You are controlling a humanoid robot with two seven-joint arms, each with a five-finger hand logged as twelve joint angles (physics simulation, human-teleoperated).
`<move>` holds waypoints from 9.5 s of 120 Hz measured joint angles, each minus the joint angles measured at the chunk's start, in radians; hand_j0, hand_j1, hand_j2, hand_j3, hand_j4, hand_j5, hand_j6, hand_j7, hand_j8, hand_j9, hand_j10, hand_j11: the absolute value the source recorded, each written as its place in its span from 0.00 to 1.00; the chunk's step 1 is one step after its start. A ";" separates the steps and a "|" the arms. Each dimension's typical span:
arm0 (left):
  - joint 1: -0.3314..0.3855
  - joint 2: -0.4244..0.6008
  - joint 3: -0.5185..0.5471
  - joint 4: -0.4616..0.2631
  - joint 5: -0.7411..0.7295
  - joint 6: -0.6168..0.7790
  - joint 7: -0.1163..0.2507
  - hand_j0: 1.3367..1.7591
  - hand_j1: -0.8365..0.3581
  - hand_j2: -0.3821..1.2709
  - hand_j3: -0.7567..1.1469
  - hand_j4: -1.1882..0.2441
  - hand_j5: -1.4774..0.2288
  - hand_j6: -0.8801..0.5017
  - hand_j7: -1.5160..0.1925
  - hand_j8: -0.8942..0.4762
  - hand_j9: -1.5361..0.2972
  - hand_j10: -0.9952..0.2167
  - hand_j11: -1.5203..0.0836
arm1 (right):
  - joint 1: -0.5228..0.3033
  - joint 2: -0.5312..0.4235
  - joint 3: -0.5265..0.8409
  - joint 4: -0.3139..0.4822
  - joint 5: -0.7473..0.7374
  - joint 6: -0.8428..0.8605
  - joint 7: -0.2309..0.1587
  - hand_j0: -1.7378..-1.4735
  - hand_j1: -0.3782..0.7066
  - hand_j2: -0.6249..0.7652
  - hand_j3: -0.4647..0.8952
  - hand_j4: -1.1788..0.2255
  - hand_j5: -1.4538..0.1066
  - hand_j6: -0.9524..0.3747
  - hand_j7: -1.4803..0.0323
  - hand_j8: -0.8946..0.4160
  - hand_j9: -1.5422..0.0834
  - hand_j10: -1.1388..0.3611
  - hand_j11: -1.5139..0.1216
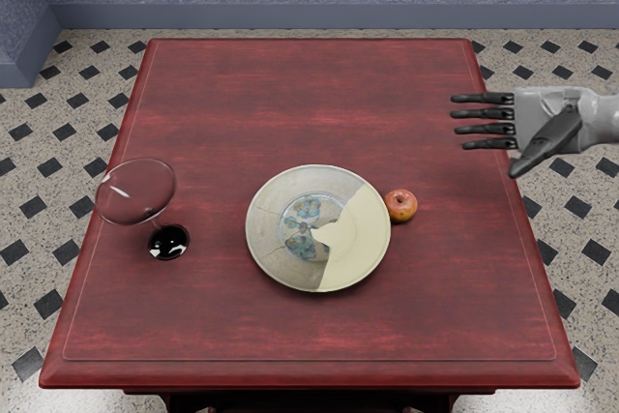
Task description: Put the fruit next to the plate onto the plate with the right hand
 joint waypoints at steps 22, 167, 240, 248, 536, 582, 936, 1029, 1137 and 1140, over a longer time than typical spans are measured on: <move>0.000 0.000 0.000 0.000 0.000 0.000 0.000 0.76 0.99 0.23 0.40 0.83 0.87 0.64 0.89 0.65 0.84 0.82 0.95 | 0.006 0.000 0.005 0.011 -0.036 0.000 -0.013 0.30 0.03 0.45 0.34 0.84 0.93 0.72 0.98 0.68 0.95 0.76 0.93; 0.000 0.000 0.000 0.000 0.000 0.000 0.000 0.76 0.99 0.23 0.40 0.83 0.87 0.64 0.89 0.65 0.84 0.82 0.95 | -0.069 0.115 0.188 0.451 -1.160 -0.378 -0.012 0.30 0.07 0.44 0.34 0.81 0.90 0.68 0.94 0.65 0.91 0.73 0.89; 0.000 0.000 0.000 0.000 0.000 0.000 0.000 0.76 0.99 0.23 0.40 0.83 0.87 0.64 0.89 0.65 0.84 0.82 0.95 | -0.199 0.219 0.184 0.489 -1.339 -0.492 -0.014 0.30 0.19 0.43 0.34 0.73 0.80 0.60 0.85 0.56 0.83 0.66 0.80; 0.000 0.000 0.000 0.000 0.000 0.000 0.000 0.76 0.99 0.23 0.40 0.83 0.87 0.64 0.89 0.65 0.84 0.82 0.95 | -0.208 0.228 0.183 0.490 -1.352 -0.496 -0.014 0.30 0.21 0.43 0.34 0.72 0.80 0.59 0.84 0.55 0.82 0.65 0.80; 0.000 0.000 0.000 0.000 0.000 0.000 0.000 0.76 0.99 0.23 0.40 0.83 0.87 0.64 0.89 0.65 0.84 0.82 0.95 | -0.358 0.373 0.134 0.425 -1.560 -0.696 -0.043 0.30 0.43 0.40 0.34 0.57 0.62 0.44 0.66 0.40 0.65 0.51 0.63; 0.000 0.000 0.000 0.000 0.000 0.000 0.000 0.76 0.99 0.23 0.40 0.83 0.87 0.64 0.89 0.65 0.84 0.82 0.95 | -0.376 0.378 0.133 0.420 -1.590 -0.728 -0.039 0.30 0.48 0.39 0.34 0.54 0.59 0.40 0.62 0.37 0.62 0.48 0.60; 0.000 0.000 0.000 0.000 0.000 0.000 0.000 0.76 0.99 0.23 0.40 0.83 0.87 0.64 0.89 0.65 0.84 0.82 0.95 | -0.356 0.342 0.466 0.405 -1.193 -0.304 -0.017 0.30 0.70 0.84 0.34 0.34 0.31 0.34 0.36 0.34 0.35 0.29 0.33; 0.000 0.000 0.000 0.000 0.000 0.000 0.000 0.76 0.99 0.23 0.40 0.83 0.87 0.64 0.89 0.65 0.84 0.82 0.95 | -0.347 0.549 0.430 0.388 -1.287 -0.298 -0.018 0.30 0.72 0.87 0.34 0.34 0.31 0.36 0.36 0.35 0.36 0.30 0.33; 0.000 0.000 0.000 0.000 0.000 0.000 0.000 0.76 0.99 0.23 0.40 0.83 0.87 0.64 0.89 0.65 0.84 0.82 0.95 | -0.347 0.538 0.430 0.364 -1.172 -0.253 -0.022 0.30 0.24 0.44 0.34 0.70 0.77 0.58 0.81 0.54 0.79 0.63 0.77; 0.000 0.000 0.000 0.000 0.000 0.000 0.000 0.76 0.99 0.23 0.40 0.83 0.87 0.64 0.89 0.65 0.84 0.82 0.95 | -0.346 0.533 0.434 0.364 -1.151 -0.242 -0.021 0.30 0.21 0.44 0.34 0.72 0.79 0.59 0.83 0.56 0.81 0.64 0.79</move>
